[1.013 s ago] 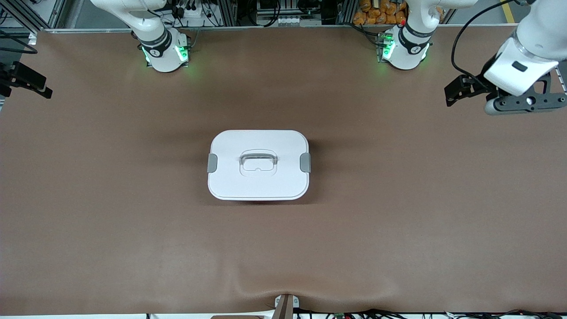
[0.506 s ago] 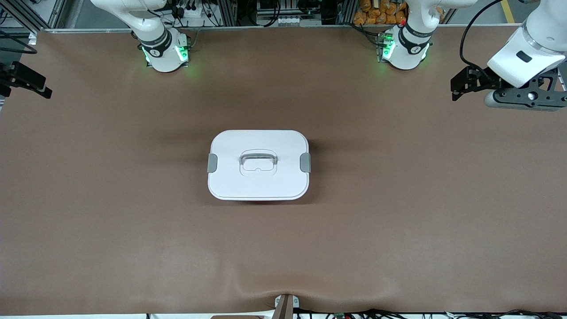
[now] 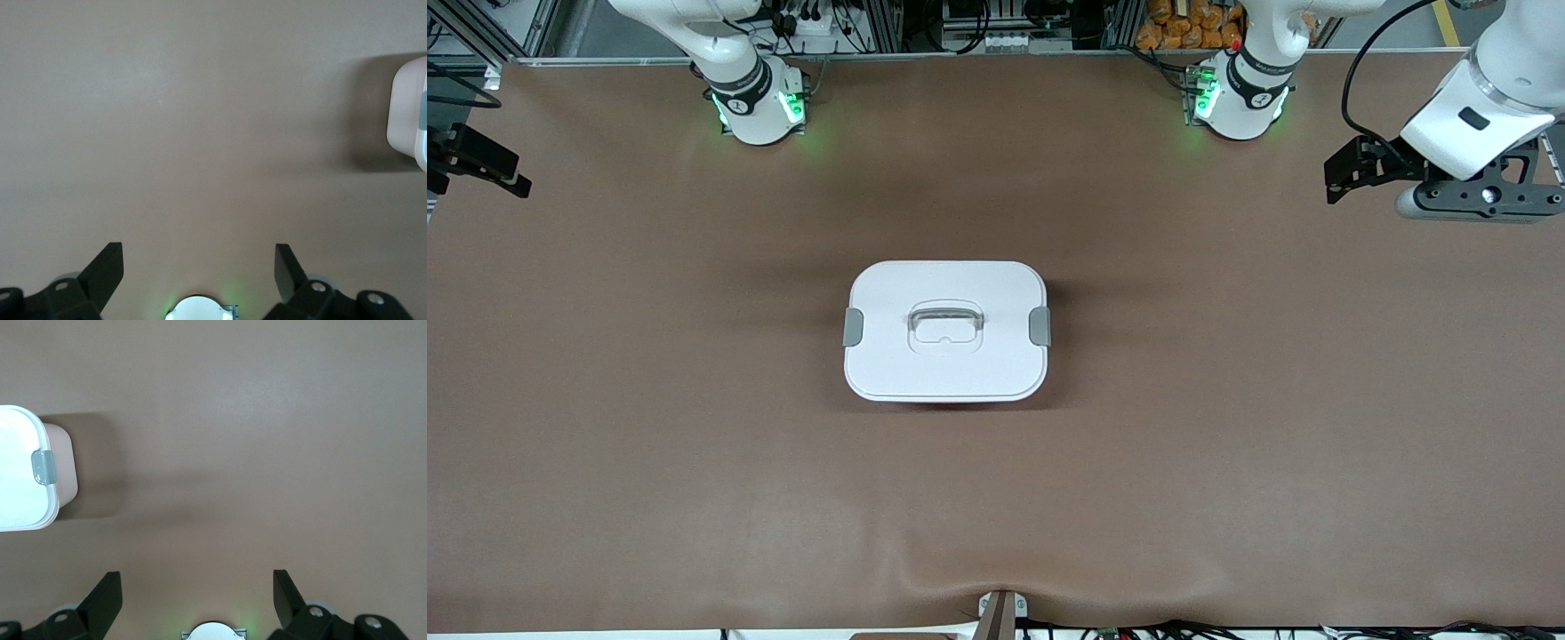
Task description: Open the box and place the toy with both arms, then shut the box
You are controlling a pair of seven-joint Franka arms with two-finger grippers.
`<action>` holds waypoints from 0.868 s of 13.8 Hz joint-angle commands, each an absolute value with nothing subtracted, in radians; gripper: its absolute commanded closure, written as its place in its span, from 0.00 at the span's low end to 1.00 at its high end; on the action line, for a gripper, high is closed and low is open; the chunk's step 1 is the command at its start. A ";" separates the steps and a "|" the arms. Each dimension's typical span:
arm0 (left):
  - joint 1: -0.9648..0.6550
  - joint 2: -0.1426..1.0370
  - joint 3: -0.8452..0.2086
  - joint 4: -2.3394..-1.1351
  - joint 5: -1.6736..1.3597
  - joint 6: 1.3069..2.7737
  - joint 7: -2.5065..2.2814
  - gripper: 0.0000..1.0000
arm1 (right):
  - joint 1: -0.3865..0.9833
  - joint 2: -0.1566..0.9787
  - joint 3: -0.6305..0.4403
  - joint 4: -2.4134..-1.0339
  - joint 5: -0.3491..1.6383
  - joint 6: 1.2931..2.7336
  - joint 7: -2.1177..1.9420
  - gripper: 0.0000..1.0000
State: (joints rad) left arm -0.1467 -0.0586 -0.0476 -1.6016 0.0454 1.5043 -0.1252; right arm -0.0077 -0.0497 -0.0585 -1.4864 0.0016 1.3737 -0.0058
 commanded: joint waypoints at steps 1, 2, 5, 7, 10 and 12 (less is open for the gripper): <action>-0.081 -0.067 -0.109 -1.605 0.018 1.493 -0.143 0.00 | -0.017 -0.064 -0.054 -1.491 0.002 1.371 -0.009 0.00; -0.068 -0.067 -0.121 -1.603 0.017 1.493 -0.143 0.00 | -0.017 -0.064 -0.054 -1.491 0.002 1.371 -0.009 0.00; -0.023 -0.067 -0.169 -1.603 0.017 1.493 -0.144 0.00 | -0.018 -0.064 -0.054 -1.491 0.002 1.371 -0.009 0.00; -0.023 -0.066 -0.169 -1.603 0.015 1.491 -0.144 0.00 | -0.018 -0.064 -0.055 -1.491 0.002 1.371 -0.009 0.00; -0.023 -0.063 -0.169 -1.605 0.015 1.491 -0.144 0.00 | -0.018 -0.064 -0.055 -1.491 0.002 1.371 -0.009 0.00; -0.023 -0.064 -0.169 -1.601 0.017 1.491 -0.143 0.00 | -0.018 -0.064 -0.055 -1.491 0.002 1.371 -0.009 0.00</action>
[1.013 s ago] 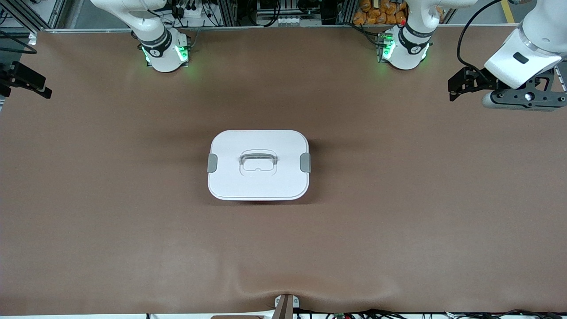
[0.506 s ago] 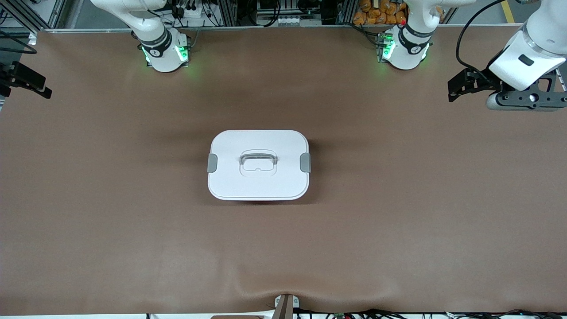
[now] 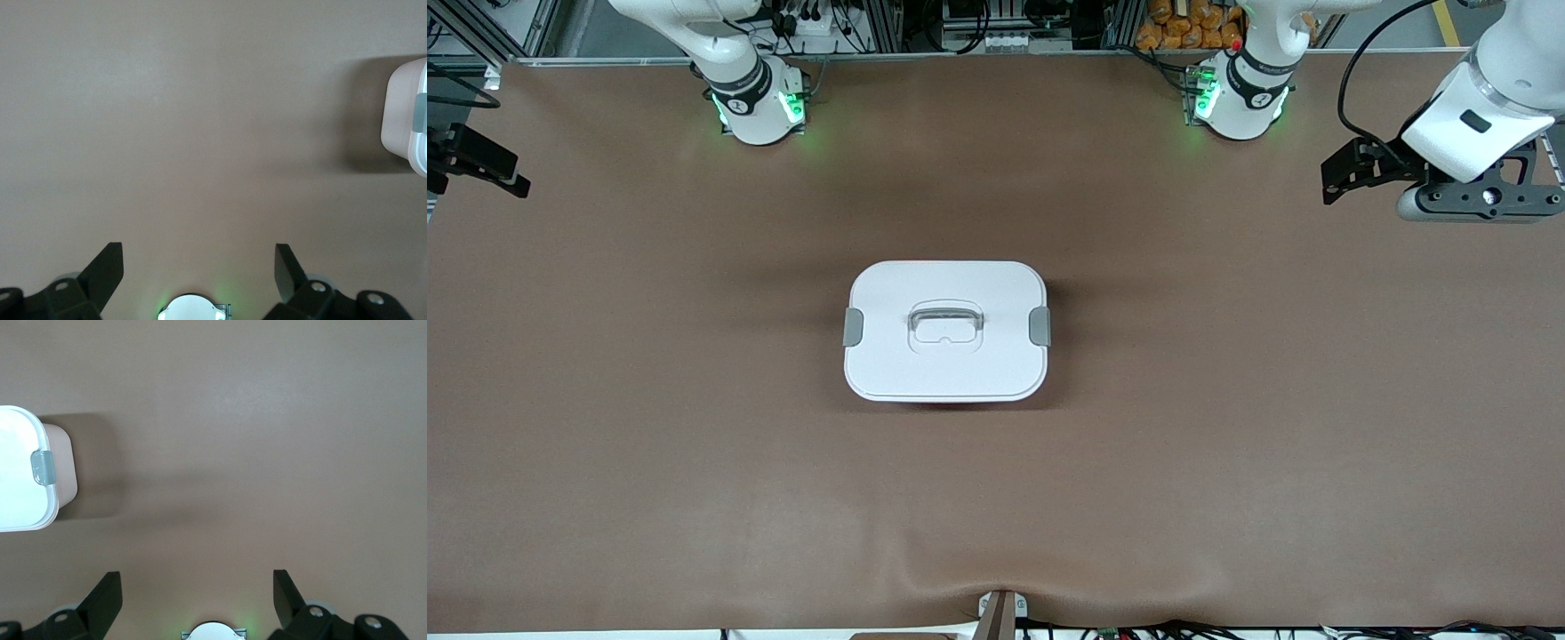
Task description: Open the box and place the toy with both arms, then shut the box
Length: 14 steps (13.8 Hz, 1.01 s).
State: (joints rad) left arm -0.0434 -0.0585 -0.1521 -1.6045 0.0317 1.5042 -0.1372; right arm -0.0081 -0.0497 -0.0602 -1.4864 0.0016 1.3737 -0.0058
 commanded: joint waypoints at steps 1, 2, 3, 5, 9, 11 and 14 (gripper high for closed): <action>-0.023 -0.067 -0.169 -1.600 0.017 1.494 -0.144 0.00 | -0.018 -0.064 -0.055 -1.491 0.002 1.371 -0.009 0.00; -0.021 -0.063 -0.161 -1.586 0.020 1.494 -0.135 0.00 | -0.018 -0.064 -0.055 -1.491 0.002 1.371 -0.009 0.00; -0.020 -0.066 -0.157 -1.588 0.023 1.488 -0.123 0.00 | -0.018 -0.064 -0.055 -1.491 0.002 1.371 -0.009 0.00; -0.021 -0.063 -0.158 -1.594 0.066 1.485 -0.129 0.00 | -0.018 -0.064 -0.055 -1.491 0.002 1.371 -0.009 0.00; -0.023 -0.067 -0.173 -1.591 0.075 1.485 -0.120 0.00 | -0.018 -0.064 -0.055 -1.491 0.002 1.371 -0.009 0.00; -0.018 -0.067 -0.166 -1.592 0.061 1.485 -0.112 0.00 | -0.018 -0.064 -0.055 -1.491 0.002 1.371 -0.009 0.00; -0.017 -0.067 -0.163 -1.597 0.061 1.486 -0.095 0.00 | -0.018 -0.063 -0.055 -1.491 0.002 1.371 -0.009 0.00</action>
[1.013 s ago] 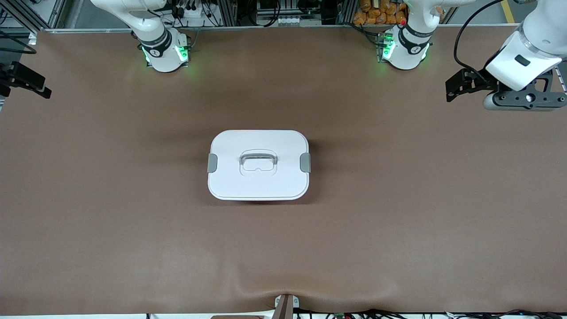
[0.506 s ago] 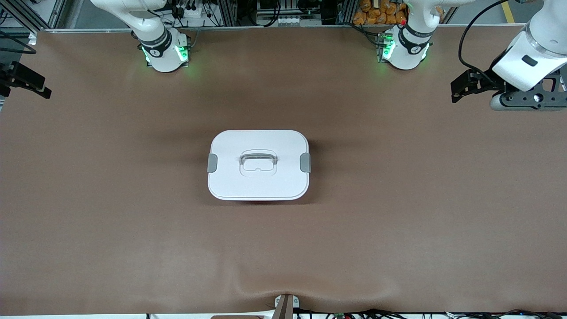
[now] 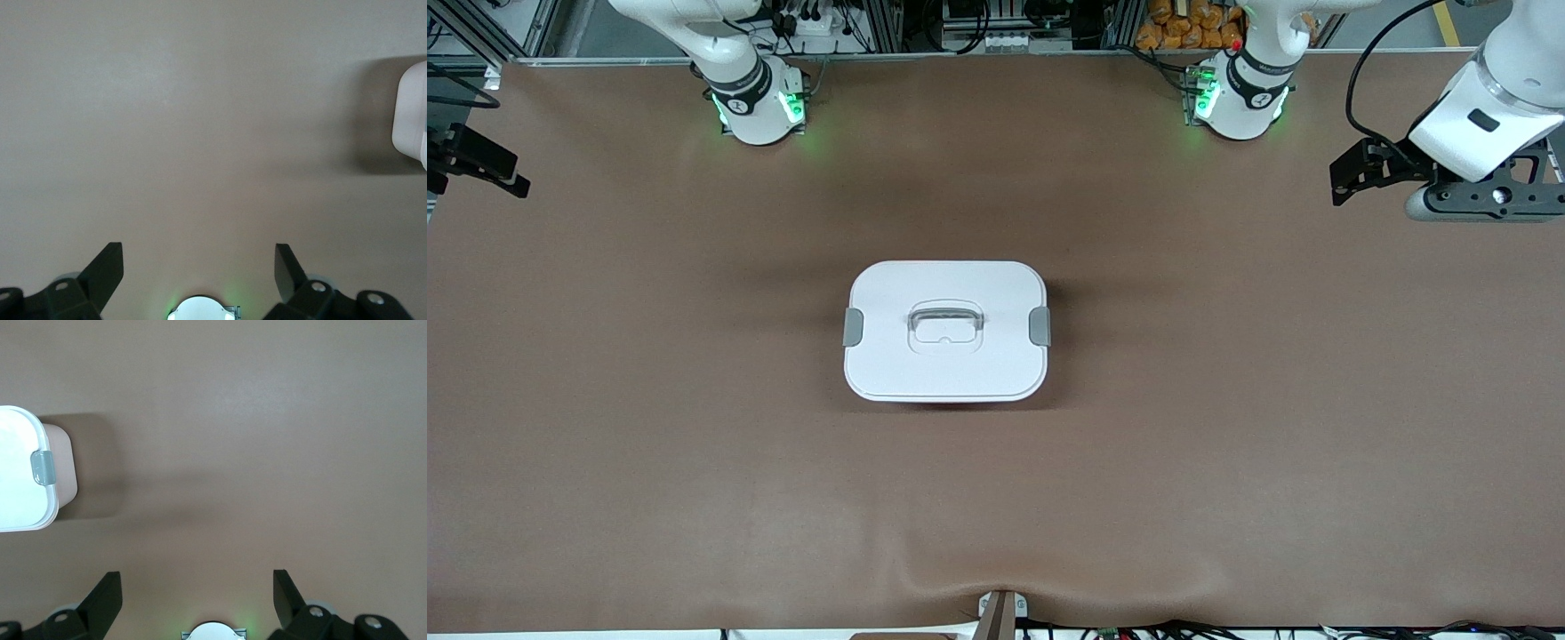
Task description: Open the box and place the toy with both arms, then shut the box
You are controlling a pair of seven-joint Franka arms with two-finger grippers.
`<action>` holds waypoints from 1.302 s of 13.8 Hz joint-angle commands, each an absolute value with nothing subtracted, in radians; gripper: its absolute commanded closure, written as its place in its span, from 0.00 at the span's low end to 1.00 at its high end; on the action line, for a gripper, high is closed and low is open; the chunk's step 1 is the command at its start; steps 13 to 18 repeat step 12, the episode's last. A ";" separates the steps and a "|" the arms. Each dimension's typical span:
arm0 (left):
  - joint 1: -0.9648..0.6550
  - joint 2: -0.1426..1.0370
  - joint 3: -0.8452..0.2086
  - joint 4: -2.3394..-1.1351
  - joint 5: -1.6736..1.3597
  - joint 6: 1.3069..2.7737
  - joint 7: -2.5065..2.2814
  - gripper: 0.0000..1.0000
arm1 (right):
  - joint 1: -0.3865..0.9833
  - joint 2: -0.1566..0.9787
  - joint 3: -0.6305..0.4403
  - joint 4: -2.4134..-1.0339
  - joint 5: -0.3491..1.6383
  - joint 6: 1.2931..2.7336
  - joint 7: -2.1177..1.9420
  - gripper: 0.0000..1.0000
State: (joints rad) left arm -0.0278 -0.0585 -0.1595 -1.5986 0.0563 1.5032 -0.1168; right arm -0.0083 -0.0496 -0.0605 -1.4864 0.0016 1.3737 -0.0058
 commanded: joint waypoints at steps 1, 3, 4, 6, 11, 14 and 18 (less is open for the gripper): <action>-0.015 -0.066 -0.160 -1.598 0.061 1.489 -0.068 0.00 | -0.018 -0.064 -0.055 -1.491 0.002 1.371 -0.009 0.00; 0.012 -0.061 -0.161 -1.597 0.060 1.502 -0.028 0.00 | -0.020 -0.063 -0.055 -1.491 0.002 1.371 -0.009 0.00; 0.012 -0.061 -0.161 -1.598 0.058 1.503 -0.028 0.00 | -0.018 -0.063 -0.055 -1.491 0.002 1.371 -0.009 0.00; 0.012 -0.063 -0.161 -1.600 0.058 1.502 -0.028 0.00 | -0.020 -0.063 -0.055 -1.491 0.002 1.371 -0.009 0.00; 0.012 -0.061 -0.161 -1.600 0.058 1.503 -0.028 0.00 | -0.020 -0.063 -0.055 -1.491 0.003 1.371 -0.009 0.00; 0.012 -0.061 -0.161 -1.600 0.058 1.502 -0.029 0.00 | -0.020 -0.063 -0.055 -1.491 0.003 1.371 -0.009 0.00; 0.012 -0.061 -0.161 -1.600 0.058 1.502 -0.029 0.00 | -0.020 -0.063 -0.055 -1.491 0.003 1.371 -0.009 0.00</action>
